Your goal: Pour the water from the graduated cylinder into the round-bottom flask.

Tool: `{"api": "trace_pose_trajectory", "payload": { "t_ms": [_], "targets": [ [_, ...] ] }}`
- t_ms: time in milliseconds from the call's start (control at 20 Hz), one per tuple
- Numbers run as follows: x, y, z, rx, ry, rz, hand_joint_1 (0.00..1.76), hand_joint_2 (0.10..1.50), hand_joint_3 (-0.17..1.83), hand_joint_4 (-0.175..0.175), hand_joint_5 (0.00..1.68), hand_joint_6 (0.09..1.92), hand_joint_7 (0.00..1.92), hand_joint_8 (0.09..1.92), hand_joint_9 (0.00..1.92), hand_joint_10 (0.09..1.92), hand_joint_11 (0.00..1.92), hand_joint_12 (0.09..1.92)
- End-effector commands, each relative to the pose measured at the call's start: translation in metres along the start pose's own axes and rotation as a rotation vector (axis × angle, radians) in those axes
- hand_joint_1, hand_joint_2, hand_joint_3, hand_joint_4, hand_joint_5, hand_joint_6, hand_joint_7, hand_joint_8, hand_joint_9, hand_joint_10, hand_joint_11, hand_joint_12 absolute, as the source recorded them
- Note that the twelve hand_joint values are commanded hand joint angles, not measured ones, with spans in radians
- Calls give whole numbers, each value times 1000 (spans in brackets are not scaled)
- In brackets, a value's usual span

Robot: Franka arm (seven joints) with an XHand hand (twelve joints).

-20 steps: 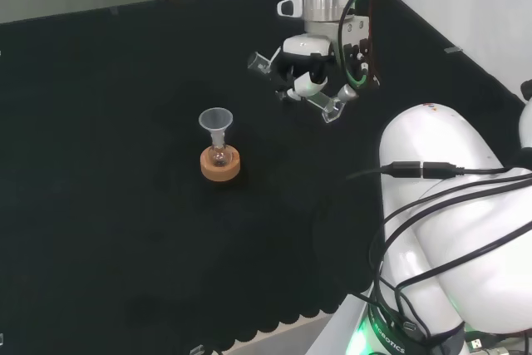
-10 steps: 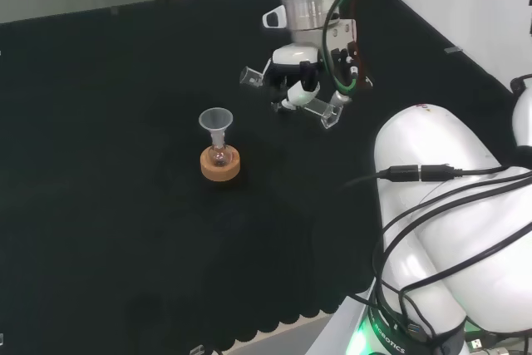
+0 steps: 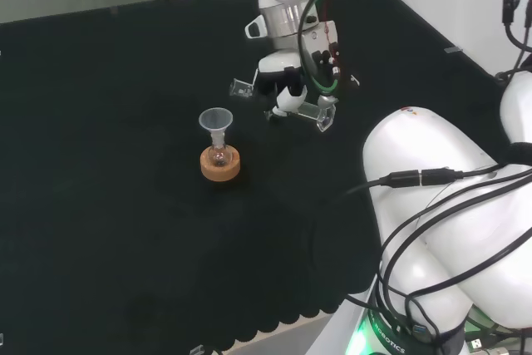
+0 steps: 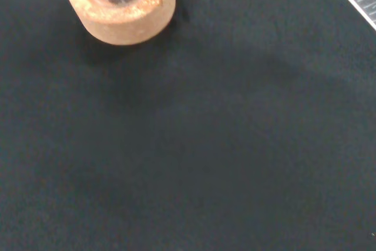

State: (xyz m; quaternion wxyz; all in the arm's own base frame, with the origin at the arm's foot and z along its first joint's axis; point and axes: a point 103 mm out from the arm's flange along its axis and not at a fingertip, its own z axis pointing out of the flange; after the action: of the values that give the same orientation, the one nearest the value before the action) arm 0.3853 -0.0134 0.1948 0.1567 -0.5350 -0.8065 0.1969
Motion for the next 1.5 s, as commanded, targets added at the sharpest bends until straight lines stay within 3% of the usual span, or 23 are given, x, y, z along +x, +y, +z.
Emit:
{"api": "trace_pose_trajectory", "payload": {
  "t_ms": [50,900,1500],
  "targets": [
    [-4,1,-2,60,-56,63,1237,1177,-1,-175,849,1189,875,1194,1410,199,1212,749],
    [11,10,-10,174,-161,110,1237,1176,0,-175,849,1189,876,1193,1412,194,1213,747],
    [18,10,-17,207,-210,128,1237,1175,0,-175,851,1187,879,1190,1420,193,1218,746]
  ]
}}
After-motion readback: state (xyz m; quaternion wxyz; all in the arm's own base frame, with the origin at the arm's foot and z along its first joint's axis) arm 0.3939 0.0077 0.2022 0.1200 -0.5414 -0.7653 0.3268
